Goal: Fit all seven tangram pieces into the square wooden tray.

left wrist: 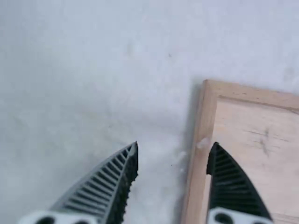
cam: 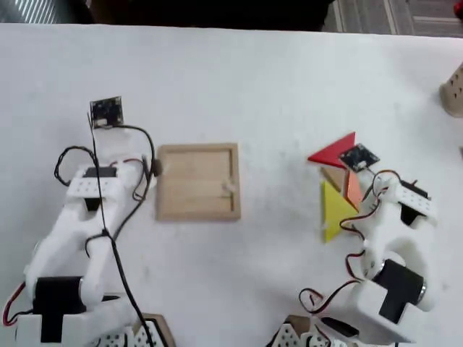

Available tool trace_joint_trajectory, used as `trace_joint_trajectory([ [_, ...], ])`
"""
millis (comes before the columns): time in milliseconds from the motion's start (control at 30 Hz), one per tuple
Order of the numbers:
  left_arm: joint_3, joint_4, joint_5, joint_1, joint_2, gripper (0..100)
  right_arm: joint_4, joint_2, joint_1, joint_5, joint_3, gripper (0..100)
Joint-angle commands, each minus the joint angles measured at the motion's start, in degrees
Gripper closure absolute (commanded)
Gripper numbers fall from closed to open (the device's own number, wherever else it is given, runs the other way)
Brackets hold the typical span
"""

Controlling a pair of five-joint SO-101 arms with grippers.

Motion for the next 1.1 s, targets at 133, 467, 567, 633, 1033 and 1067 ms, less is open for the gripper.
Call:
trace_joint_trajectory([
  [133,-3.34,-1.58,-0.53,0.04,-0.13,75,-0.04,9.63,1.71,0.79,-6.59,88.9],
  [467,-3.52,-1.58,-3.69,0.04,-0.04,75,22.81,-0.92,0.66,6.33,-14.86,75.4],
  [567,-3.52,-1.58,-3.87,0.04,-0.04,75,26.33,-7.78,1.36,9.23,-12.75,76.0],
  [633,-3.52,-1.58,-3.96,0.04,-0.04,75,26.15,-12.18,3.12,11.60,-9.58,75.9],
  [1033,-3.34,-1.58,-4.13,0.13,-0.04,75,15.25,-13.93,7.60,20.84,0.09,67.3],
  [1067,-3.34,-1.58,-4.13,0.13,-0.04,75,13.85,-12.79,7.43,21.01,0.00,67.7],
])
